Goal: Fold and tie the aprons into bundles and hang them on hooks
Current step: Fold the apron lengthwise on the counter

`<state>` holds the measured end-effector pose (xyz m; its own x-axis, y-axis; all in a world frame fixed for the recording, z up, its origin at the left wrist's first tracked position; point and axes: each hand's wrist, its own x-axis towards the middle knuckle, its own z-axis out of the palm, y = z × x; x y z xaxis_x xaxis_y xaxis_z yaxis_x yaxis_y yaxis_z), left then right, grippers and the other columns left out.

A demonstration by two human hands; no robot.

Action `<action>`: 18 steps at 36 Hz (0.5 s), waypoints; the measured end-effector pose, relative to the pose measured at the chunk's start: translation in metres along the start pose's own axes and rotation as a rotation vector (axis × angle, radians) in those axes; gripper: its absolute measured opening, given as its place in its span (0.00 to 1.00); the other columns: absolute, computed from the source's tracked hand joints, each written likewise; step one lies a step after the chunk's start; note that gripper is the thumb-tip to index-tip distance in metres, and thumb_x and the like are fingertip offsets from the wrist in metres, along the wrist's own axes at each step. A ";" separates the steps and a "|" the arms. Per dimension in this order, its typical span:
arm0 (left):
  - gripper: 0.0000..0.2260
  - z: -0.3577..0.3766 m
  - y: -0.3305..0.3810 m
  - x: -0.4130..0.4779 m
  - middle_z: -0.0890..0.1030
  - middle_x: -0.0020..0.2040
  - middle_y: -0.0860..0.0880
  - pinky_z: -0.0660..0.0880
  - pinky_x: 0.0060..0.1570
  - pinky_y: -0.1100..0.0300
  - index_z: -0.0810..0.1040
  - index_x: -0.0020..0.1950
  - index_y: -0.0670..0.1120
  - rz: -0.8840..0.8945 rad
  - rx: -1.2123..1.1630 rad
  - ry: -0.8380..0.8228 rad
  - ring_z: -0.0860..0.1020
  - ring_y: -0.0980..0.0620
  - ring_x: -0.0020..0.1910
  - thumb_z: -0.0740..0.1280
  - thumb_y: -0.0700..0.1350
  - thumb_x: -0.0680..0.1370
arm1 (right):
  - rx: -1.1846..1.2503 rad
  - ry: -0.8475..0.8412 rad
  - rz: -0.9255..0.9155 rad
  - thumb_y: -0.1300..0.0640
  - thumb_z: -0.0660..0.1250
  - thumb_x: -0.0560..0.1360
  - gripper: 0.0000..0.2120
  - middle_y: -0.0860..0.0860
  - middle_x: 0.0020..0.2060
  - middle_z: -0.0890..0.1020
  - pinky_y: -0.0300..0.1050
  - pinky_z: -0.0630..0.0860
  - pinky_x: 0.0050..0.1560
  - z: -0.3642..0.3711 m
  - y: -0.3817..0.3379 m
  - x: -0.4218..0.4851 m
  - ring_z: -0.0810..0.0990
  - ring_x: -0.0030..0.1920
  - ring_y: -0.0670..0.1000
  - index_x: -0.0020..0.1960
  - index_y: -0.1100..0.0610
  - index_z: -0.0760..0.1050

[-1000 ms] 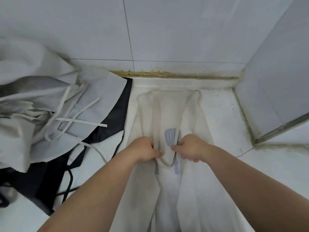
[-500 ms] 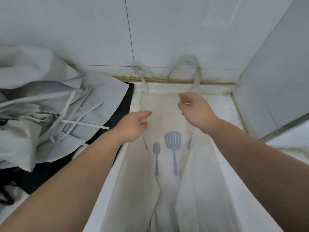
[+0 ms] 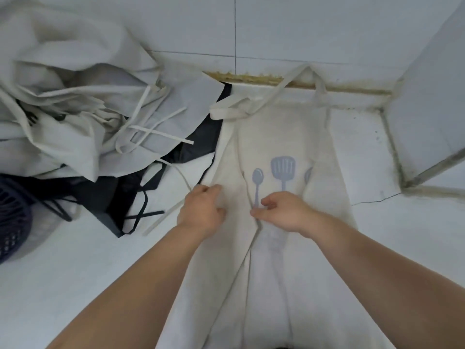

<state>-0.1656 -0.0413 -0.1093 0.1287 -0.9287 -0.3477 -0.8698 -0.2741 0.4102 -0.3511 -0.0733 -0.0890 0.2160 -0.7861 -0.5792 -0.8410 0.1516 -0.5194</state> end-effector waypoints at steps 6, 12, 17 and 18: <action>0.16 0.008 -0.022 -0.020 0.73 0.57 0.46 0.73 0.51 0.58 0.74 0.66 0.50 -0.087 -0.152 0.122 0.76 0.47 0.52 0.64 0.45 0.78 | -0.131 0.051 -0.043 0.48 0.67 0.73 0.12 0.50 0.35 0.77 0.41 0.70 0.38 0.024 -0.011 0.001 0.79 0.45 0.54 0.35 0.54 0.75; 0.08 0.005 -0.029 -0.032 0.78 0.48 0.46 0.68 0.42 0.61 0.76 0.54 0.52 -0.098 -0.262 0.131 0.73 0.48 0.44 0.59 0.48 0.81 | 0.451 0.114 -0.058 0.56 0.58 0.79 0.08 0.53 0.41 0.76 0.46 0.75 0.46 0.032 -0.023 -0.005 0.77 0.46 0.54 0.42 0.56 0.68; 0.03 0.002 -0.026 -0.041 0.80 0.48 0.43 0.68 0.42 0.59 0.70 0.49 0.52 -0.059 -0.311 0.063 0.71 0.52 0.43 0.59 0.47 0.81 | 0.751 0.051 0.006 0.56 0.52 0.82 0.08 0.56 0.45 0.74 0.57 0.80 0.49 0.031 -0.030 -0.005 0.77 0.48 0.57 0.45 0.56 0.63; 0.02 0.001 -0.026 -0.043 0.79 0.49 0.45 0.66 0.43 0.59 0.67 0.49 0.52 -0.070 -0.297 0.050 0.71 0.52 0.45 0.58 0.47 0.81 | 0.752 0.075 0.007 0.56 0.52 0.82 0.08 0.55 0.43 0.73 0.55 0.80 0.45 0.030 -0.030 -0.003 0.77 0.44 0.56 0.44 0.56 0.62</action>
<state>-0.1491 0.0056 -0.1061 0.2134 -0.9141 -0.3449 -0.6818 -0.3922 0.6175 -0.3117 -0.0571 -0.0904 0.1550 -0.8179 -0.5541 -0.2713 0.5041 -0.8199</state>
